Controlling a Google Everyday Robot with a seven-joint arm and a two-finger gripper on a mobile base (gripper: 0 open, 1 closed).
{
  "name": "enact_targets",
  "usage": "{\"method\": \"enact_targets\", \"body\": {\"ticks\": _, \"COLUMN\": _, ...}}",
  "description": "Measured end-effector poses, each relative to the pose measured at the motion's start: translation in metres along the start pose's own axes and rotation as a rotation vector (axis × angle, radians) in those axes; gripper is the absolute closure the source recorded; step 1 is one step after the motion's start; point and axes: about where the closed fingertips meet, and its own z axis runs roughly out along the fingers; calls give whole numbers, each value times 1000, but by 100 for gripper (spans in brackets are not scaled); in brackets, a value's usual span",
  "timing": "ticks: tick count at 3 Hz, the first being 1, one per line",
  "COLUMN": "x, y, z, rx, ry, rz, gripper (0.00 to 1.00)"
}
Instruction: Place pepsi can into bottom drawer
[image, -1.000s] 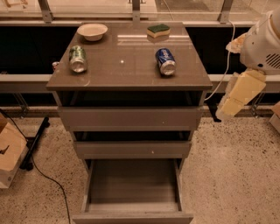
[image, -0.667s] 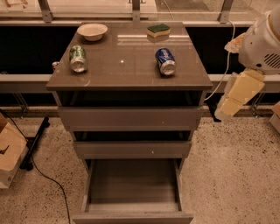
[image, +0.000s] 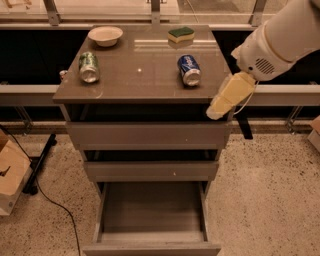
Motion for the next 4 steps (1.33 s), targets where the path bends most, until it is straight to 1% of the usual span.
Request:
{"method": "enact_targets", "body": {"ticks": 1, "x": -22, "y": -23, "z": 37, "rx": 6, "ry": -50, "rz": 47, "gripper": 0}}
{"method": "enact_targets", "body": {"ticks": 2, "x": -37, "y": -46, "z": 69, "rx": 9, "ry": -94, "rz": 77, "gripper": 0}}
{"method": "enact_targets", "body": {"ticks": 3, "x": -37, "y": -46, "z": 69, "rx": 10, "ry": -94, "rz": 78, "gripper": 0}}
{"method": "enact_targets", "body": {"ticks": 4, "x": -43, "y": -62, "z": 84, "rx": 68, "ry": -121, "rz": 189, "gripper": 0}}
